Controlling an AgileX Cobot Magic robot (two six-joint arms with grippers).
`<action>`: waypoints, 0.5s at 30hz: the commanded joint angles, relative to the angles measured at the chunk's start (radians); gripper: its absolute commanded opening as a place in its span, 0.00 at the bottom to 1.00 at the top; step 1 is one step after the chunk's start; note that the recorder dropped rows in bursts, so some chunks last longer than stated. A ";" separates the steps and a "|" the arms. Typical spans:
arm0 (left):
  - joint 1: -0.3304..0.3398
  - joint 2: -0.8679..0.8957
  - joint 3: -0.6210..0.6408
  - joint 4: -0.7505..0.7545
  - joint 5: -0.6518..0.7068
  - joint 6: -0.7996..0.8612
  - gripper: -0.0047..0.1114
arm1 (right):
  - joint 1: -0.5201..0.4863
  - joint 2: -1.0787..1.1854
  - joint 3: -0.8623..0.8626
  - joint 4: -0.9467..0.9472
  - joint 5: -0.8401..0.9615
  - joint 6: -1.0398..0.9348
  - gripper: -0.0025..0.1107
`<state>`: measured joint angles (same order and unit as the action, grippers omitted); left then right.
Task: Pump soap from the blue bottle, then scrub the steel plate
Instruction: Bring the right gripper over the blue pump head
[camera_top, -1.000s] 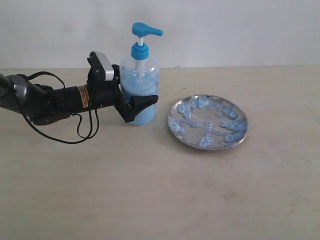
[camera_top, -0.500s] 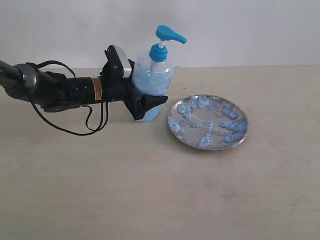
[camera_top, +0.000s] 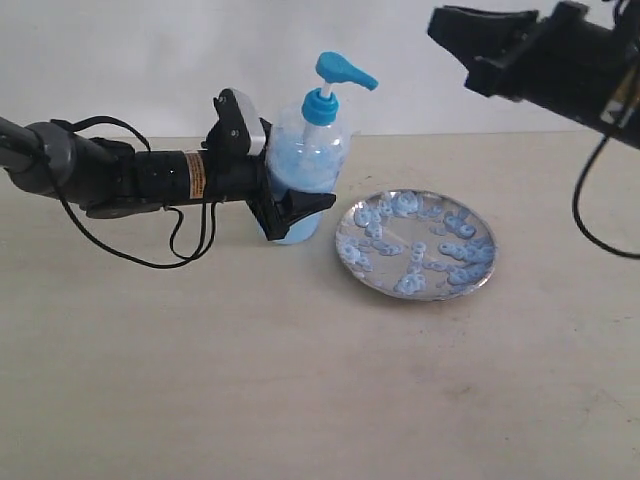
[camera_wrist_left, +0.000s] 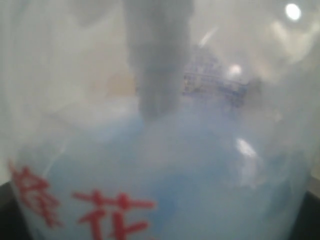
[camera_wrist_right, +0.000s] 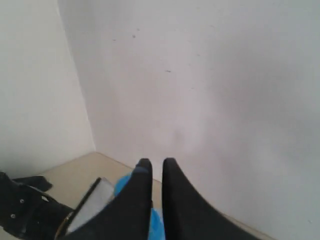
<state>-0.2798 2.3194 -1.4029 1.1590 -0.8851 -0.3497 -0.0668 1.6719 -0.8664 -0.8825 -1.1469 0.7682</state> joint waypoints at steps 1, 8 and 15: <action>-0.012 -0.003 0.000 0.042 0.030 -0.017 0.08 | 0.053 0.095 -0.216 -0.188 0.052 0.128 0.05; -0.012 -0.003 0.000 0.042 0.030 -0.017 0.08 | 0.193 0.122 -0.312 -0.283 0.302 0.135 0.05; -0.012 -0.003 0.000 0.042 0.022 -0.017 0.08 | 0.263 0.144 -0.314 -0.273 0.554 0.060 0.05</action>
<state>-0.2813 2.3165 -1.4029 1.1708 -0.8757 -0.3638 0.1860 1.7929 -1.1855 -1.1386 -0.7084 0.8461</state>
